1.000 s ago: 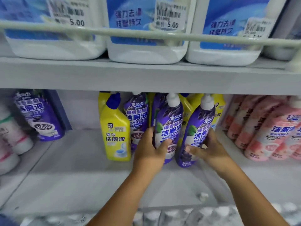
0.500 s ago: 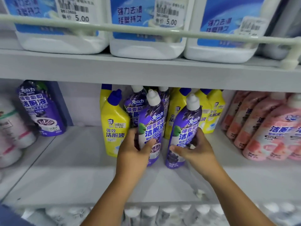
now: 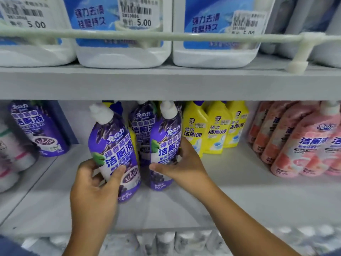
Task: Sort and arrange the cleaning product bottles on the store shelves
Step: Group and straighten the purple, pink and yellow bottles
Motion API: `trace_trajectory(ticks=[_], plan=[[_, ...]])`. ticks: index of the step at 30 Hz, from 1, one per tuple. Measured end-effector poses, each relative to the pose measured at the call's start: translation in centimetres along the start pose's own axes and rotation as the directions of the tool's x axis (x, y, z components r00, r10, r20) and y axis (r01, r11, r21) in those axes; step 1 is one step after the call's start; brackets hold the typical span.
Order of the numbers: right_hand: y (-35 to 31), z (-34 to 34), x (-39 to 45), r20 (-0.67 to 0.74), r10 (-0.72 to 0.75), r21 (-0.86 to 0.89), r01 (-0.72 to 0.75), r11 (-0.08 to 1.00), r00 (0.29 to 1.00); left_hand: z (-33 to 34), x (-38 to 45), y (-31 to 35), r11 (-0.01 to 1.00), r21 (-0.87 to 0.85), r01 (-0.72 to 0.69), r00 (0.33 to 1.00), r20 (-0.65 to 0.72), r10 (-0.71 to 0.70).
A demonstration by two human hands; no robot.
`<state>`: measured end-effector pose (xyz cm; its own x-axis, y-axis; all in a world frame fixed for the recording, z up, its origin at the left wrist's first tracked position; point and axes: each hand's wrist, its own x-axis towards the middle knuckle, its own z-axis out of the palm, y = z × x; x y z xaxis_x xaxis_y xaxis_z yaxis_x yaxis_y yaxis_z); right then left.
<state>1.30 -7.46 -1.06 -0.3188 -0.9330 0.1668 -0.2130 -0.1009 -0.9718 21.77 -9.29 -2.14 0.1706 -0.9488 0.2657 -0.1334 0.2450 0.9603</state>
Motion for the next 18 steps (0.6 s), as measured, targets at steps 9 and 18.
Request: trace_trajectory(ticks=[9,18], plan=[[1.6,1.7,1.4,0.065,-0.014,-0.018,0.015,1.0,0.998,-0.4,-0.4,-0.8,0.992,0.117,-0.038,0.995,-0.085,0.048],[0.5,-13.2,5.6,-0.559,-0.38,-0.351,0.204,0.914,0.737,11.5,-4.3,5.1,0.929,0.03,-0.37,0.878,0.337,0.339]])
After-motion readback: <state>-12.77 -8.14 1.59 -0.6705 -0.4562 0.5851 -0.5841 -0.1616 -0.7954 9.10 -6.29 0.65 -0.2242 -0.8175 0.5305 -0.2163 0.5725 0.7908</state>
